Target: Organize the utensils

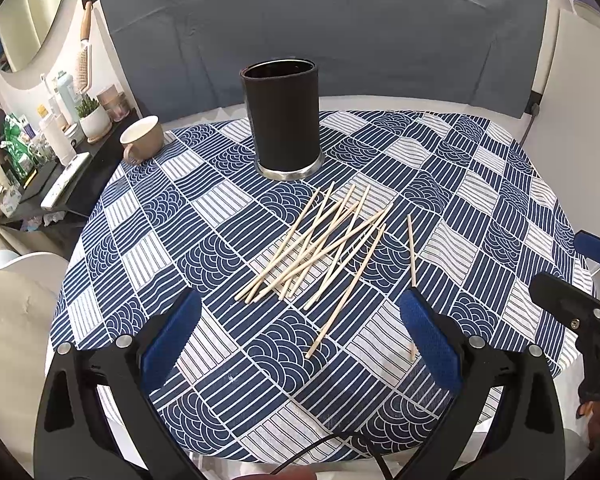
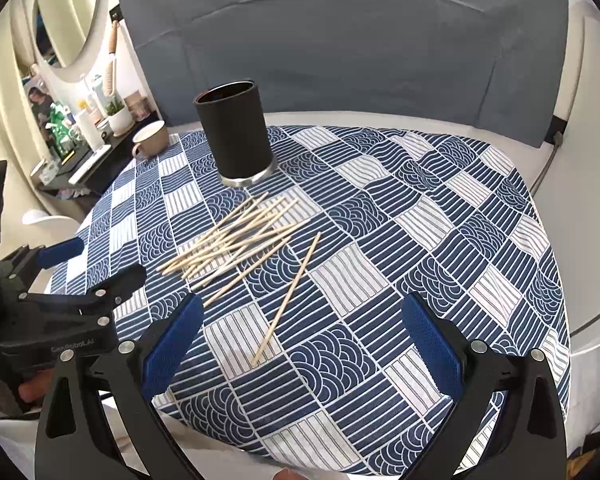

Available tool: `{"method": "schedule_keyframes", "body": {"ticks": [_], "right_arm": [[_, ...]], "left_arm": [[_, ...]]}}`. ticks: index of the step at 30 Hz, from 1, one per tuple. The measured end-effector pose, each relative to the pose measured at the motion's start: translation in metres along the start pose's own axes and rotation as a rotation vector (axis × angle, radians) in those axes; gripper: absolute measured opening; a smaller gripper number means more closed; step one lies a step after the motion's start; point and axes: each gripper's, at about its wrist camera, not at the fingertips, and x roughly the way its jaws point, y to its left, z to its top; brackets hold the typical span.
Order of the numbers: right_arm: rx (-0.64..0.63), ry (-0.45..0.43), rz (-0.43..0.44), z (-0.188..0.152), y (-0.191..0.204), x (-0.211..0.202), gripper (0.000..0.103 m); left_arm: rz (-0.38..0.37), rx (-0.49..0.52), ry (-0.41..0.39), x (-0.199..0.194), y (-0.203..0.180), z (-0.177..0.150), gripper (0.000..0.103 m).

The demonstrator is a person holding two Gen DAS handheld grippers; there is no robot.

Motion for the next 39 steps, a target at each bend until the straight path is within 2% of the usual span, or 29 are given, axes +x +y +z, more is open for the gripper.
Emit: {"method": "schedule_keyframes", "body": {"ticks": [13, 27, 39], "right_arm": [[-0.027, 0.001, 0.009, 0.005, 0.002, 0.004, 0.095], [-0.014, 0.002, -0.009, 0.007, 0.004, 0.009, 0.095], [0.018, 0.022, -0.037, 0.009, 0.023, 0.014, 0.095]], "left_arm": [[0.024, -0.01, 0.01, 0.003, -0.002, 0.0, 0.097], [0.005, -0.011, 0.027, 0.012, 0.008, 0.007, 0.097], [-0.027, 0.016, 0.059, 0.023, 0.028, 0.02, 0.097]]}}
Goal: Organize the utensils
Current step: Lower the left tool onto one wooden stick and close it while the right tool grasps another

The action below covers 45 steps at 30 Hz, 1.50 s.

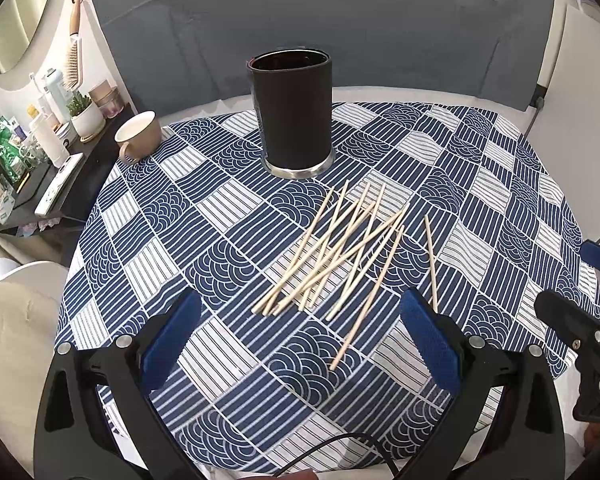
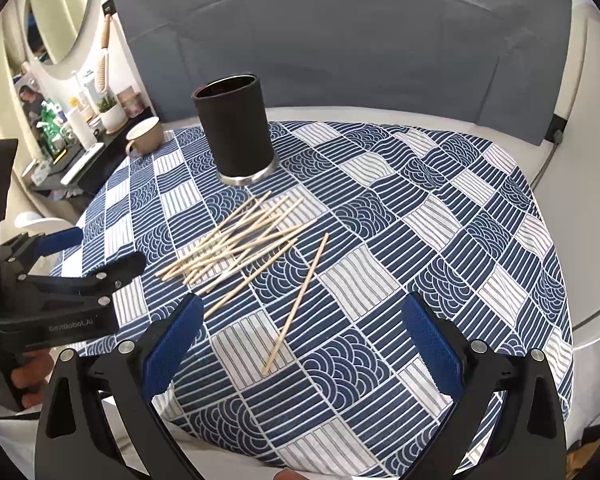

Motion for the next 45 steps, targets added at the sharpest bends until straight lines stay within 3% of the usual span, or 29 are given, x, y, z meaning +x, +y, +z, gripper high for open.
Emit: {"method": "schedule_keyframes", "body": {"ticks": [3, 7, 17, 30, 36, 41, 45], "right_arm": [[0.031, 0.032, 0.003, 0.002, 0.003, 0.004, 0.095], [0.106, 0.066, -0.002, 0.004, 0.003, 0.008, 0.095], [0.218, 0.137, -0.088, 0.009, 0.003, 0.032, 0.095], [0.204, 0.237, -0.191, 0.006, 0.005, 0.112, 0.095], [0.252, 0.276, -0.212, -0.001, -0.008, 0.145, 0.095], [0.288, 0.309, -0.209, -0.01, -0.014, 0.164, 0.095], [0.289, 0.332, -0.238, -0.019, -0.014, 0.175, 0.096]], "left_arm": [[-0.063, -0.004, 0.048, 0.008, 0.01, 0.006, 0.097], [-0.06, 0.061, 0.045, 0.017, 0.014, 0.012, 0.097], [-0.153, 0.098, 0.125, 0.062, 0.039, 0.043, 0.097], [-0.118, 0.156, 0.198, 0.148, 0.052, 0.069, 0.097], [-0.164, 0.188, 0.281, 0.19, 0.041, 0.072, 0.097], [-0.156, 0.205, 0.326, 0.217, 0.037, 0.071, 0.097], [-0.17, 0.216, 0.303, 0.215, 0.044, 0.074, 0.099]]}}
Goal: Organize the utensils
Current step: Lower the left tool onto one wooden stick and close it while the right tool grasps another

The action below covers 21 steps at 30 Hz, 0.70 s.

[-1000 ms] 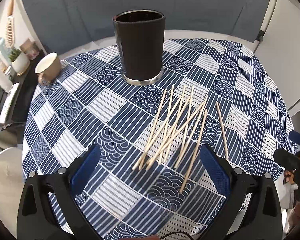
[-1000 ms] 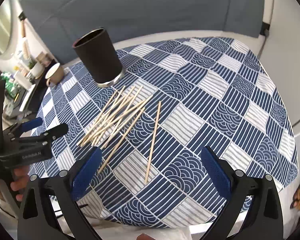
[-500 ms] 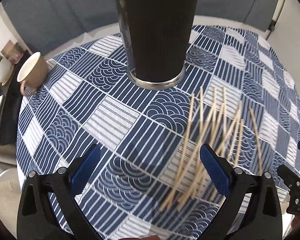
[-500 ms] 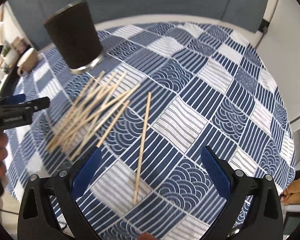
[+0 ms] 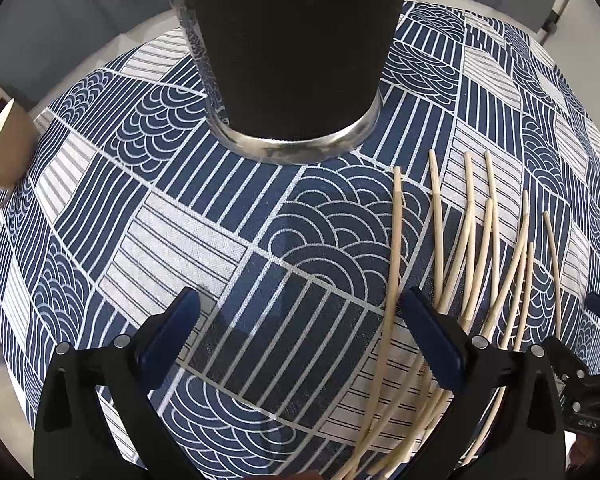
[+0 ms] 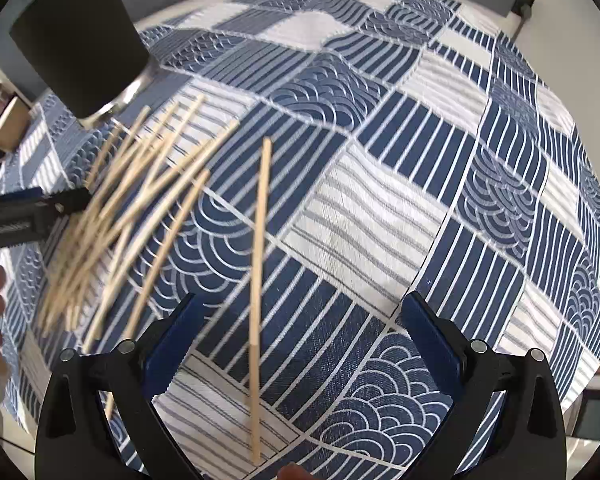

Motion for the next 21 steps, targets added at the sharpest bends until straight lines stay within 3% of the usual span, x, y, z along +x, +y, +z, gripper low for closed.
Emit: {"method": "schedule_keyframes", "body": {"ticks": [2, 17, 19, 21], "right_arm": [[-0.017, -0.013, -0.005, -0.002, 0.002, -0.001, 0.096], [-0.033, 0.132, 0.001, 0.027, 0.0, 0.011, 0.096], [-0.043, 0.126, 0.003, 0.032, -0.004, 0.01, 0.087], [-0.063, 0.102, 0.009, 0.034, -0.01, 0.005, 0.064]], "left_arm": [[-0.001, 0.01, -0.008, -0.003, 0.001, -0.001, 0.099], [-0.006, 0.009, -0.045, -0.008, 0.006, -0.007, 0.098], [-0.008, 0.014, -0.045, -0.009, 0.007, -0.007, 0.094], [-0.009, 0.017, -0.05, -0.008, 0.006, -0.006, 0.086]]}}
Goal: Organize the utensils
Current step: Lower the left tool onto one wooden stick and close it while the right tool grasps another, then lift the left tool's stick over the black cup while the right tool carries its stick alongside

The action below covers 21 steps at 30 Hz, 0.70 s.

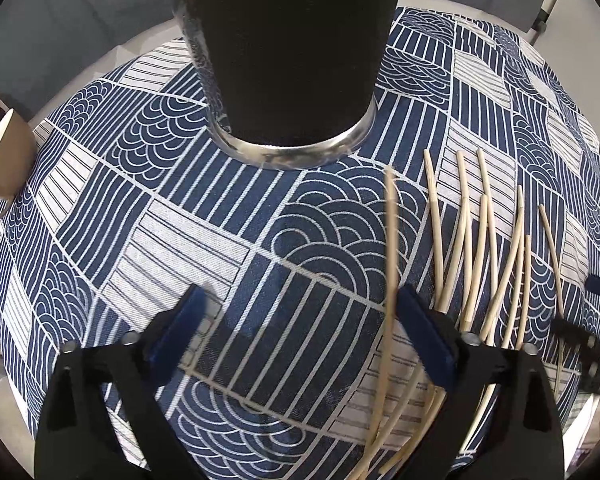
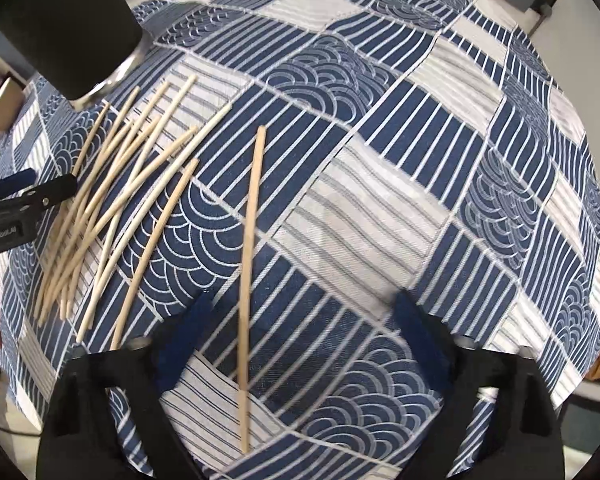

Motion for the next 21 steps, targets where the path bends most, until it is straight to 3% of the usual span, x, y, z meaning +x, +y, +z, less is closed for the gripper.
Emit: {"method": "schedule_keyframes", "body": {"ticks": [1, 2, 3, 4, 5, 6, 7, 13, 17, 21], "right_arm": [[-0.008, -0.006, 0.001, 0.002, -0.003, -0.001, 0.056], [-0.008, -0.013, 0.002, 0.003, -0.009, -0.003, 0.04], [0.003, -0.015, 0.001, 0.006, -0.017, -0.005, 0.024], [0.009, -0.01, 0.001, 0.007, -0.023, -0.006, 0.015], [0.015, -0.002, 0.002, 0.008, -0.029, -0.006, 0.006], [0.02, 0.012, 0.026, 0.012, -0.036, -0.005, 0.006], [0.025, 0.024, 0.06, 0.015, -0.041, -0.005, 0.006], [0.093, 0.062, 0.175, 0.022, -0.072, -0.004, 0.004], [0.11, 0.037, 0.183, 0.029, -0.097, -0.008, 0.004], [0.116, 0.004, 0.157, 0.044, -0.112, -0.022, 0.004]], "left_arm": [[0.0, -0.002, 0.001, 0.003, -0.002, 0.005, 0.078], [0.0, -0.006, 0.002, 0.001, 0.002, 0.004, 0.074], [0.001, -0.015, 0.003, -0.001, 0.008, 0.004, 0.062], [0.002, -0.028, 0.004, -0.002, 0.012, 0.003, 0.047], [0.005, -0.047, 0.009, -0.005, 0.017, 0.0, 0.04], [0.008, -0.065, 0.016, -0.007, 0.022, -0.001, 0.024], [0.005, -0.085, 0.031, -0.008, 0.029, -0.003, 0.014], [-0.016, -0.168, 0.057, -0.012, 0.046, -0.017, 0.005], [-0.037, -0.226, 0.053, -0.019, 0.065, -0.035, 0.005], [0.005, -0.254, 0.065, -0.027, 0.089, -0.054, 0.005]]}}
